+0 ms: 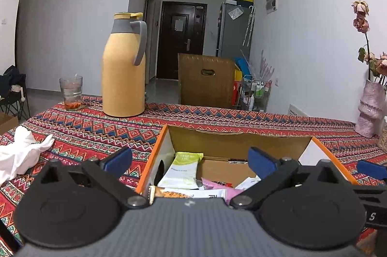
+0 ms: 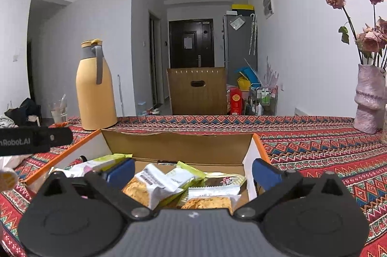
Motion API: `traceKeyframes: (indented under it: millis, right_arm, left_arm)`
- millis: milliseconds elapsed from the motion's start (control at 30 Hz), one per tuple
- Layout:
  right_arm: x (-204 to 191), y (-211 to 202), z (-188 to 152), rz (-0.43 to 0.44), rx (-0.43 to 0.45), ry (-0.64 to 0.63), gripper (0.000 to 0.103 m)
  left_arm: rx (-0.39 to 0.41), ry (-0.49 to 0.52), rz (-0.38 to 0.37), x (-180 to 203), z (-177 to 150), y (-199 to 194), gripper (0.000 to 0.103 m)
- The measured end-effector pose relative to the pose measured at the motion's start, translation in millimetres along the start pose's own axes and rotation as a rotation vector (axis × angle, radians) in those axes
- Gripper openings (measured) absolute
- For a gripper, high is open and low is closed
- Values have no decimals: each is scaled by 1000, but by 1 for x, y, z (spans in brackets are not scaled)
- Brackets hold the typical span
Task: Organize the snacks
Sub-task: 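Carry both held packets over the box and open both tools inside, then withdraw both open tools from the box toward the snack pile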
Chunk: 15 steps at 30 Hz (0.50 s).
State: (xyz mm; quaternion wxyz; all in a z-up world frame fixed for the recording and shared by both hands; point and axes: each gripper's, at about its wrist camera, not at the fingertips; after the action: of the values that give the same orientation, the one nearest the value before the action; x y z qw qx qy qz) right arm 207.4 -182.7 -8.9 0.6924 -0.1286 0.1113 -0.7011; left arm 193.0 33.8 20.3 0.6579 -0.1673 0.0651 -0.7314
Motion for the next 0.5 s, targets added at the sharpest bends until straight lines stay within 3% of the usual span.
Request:
traceKeyframes:
  millis: [500]
  right_arm:
    - [8,-12,13,-22,28,34,103]
  left_arm:
    - [-7,-20,24,4,13,-12,103]
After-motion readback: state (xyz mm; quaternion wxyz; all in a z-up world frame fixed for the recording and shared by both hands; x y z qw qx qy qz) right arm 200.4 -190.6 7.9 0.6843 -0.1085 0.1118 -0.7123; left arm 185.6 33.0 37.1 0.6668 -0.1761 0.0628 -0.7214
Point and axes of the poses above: each gripper's, at about its wrist camera, not at the fingertips, and y roughly the way its jaws point, x to its right, z to its top, and after that the axes turned 13 degrees about -z, right-handed
